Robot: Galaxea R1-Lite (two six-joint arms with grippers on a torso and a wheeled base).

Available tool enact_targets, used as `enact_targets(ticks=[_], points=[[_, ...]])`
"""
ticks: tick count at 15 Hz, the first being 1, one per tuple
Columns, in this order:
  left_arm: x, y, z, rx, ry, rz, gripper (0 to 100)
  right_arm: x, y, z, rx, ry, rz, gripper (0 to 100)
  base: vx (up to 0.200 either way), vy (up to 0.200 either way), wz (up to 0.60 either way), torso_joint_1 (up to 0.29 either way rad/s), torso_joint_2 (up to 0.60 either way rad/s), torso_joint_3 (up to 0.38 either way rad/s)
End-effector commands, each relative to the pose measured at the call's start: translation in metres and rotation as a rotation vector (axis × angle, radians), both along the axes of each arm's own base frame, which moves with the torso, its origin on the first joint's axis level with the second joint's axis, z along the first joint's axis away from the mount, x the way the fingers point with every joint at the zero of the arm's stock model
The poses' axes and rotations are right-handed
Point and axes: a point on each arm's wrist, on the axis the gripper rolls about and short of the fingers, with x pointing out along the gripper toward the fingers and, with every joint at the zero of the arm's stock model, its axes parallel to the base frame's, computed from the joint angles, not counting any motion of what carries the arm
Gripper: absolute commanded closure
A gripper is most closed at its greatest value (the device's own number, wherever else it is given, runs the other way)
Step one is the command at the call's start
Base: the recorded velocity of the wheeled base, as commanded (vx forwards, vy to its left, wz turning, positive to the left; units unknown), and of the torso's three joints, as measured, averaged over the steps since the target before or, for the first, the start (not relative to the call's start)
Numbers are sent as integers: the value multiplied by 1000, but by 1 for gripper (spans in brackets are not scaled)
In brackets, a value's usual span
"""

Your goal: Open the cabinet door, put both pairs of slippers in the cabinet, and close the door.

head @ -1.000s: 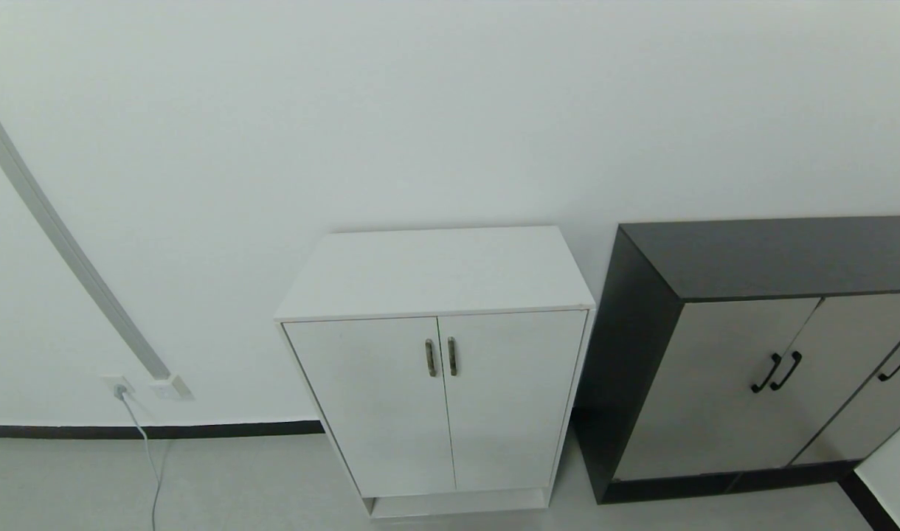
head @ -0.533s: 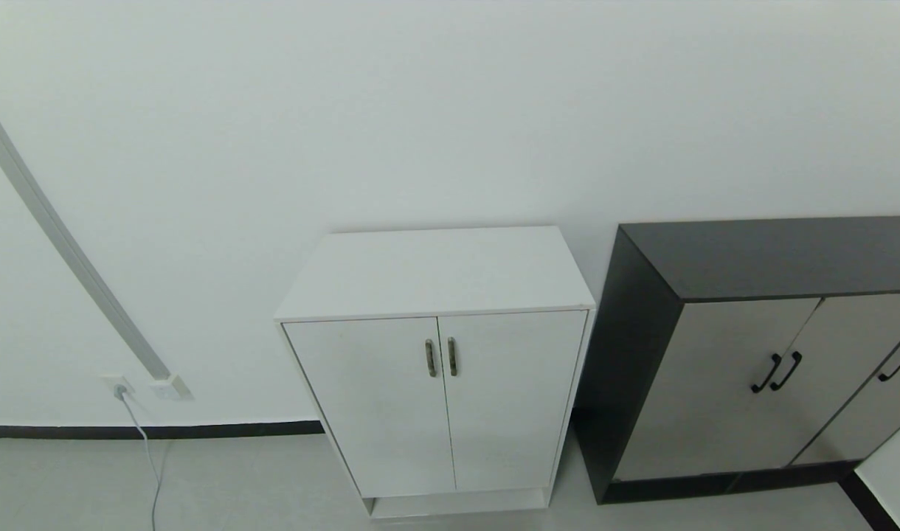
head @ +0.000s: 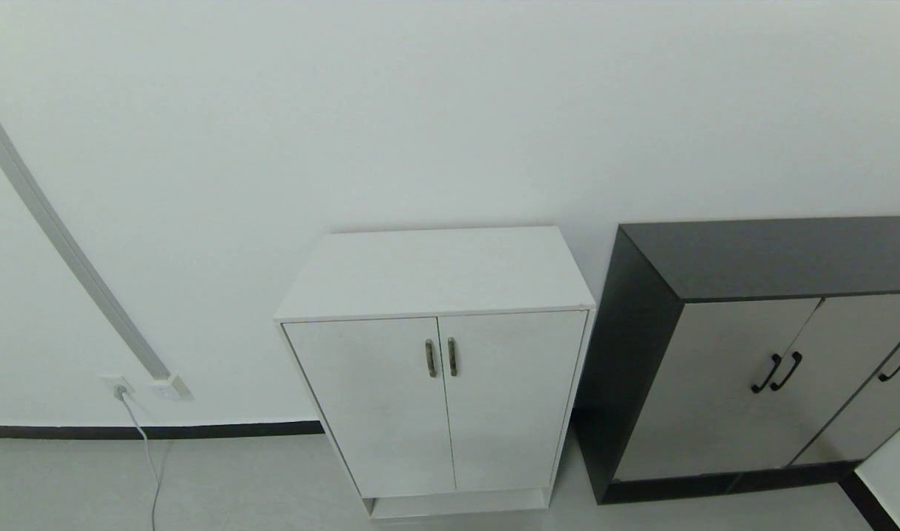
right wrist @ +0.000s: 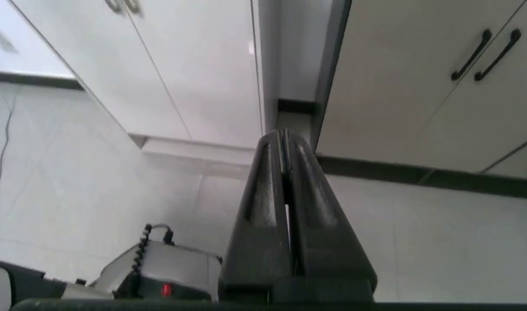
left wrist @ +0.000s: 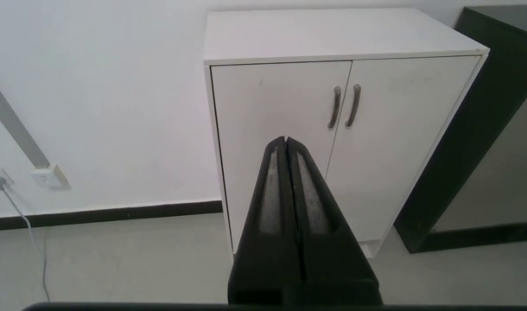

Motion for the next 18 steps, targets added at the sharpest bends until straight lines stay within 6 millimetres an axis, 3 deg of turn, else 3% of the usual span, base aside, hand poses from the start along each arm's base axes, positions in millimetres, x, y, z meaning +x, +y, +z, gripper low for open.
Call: enact_targets(ticks=[1,7,18], points=[[0,0,0,0,1,0,100,-5,-1,0,11,-65,-46,100,0,0,0,0,0,0],[0,0,0,0,1,1,100,-15,-1,-1,27,-187,-127,100,0,0,0,0,0,0],[0,0,0,-2,1,1,100,-19,-1,-2,28,-249,-193,100,0,0,0,0,0,0]])
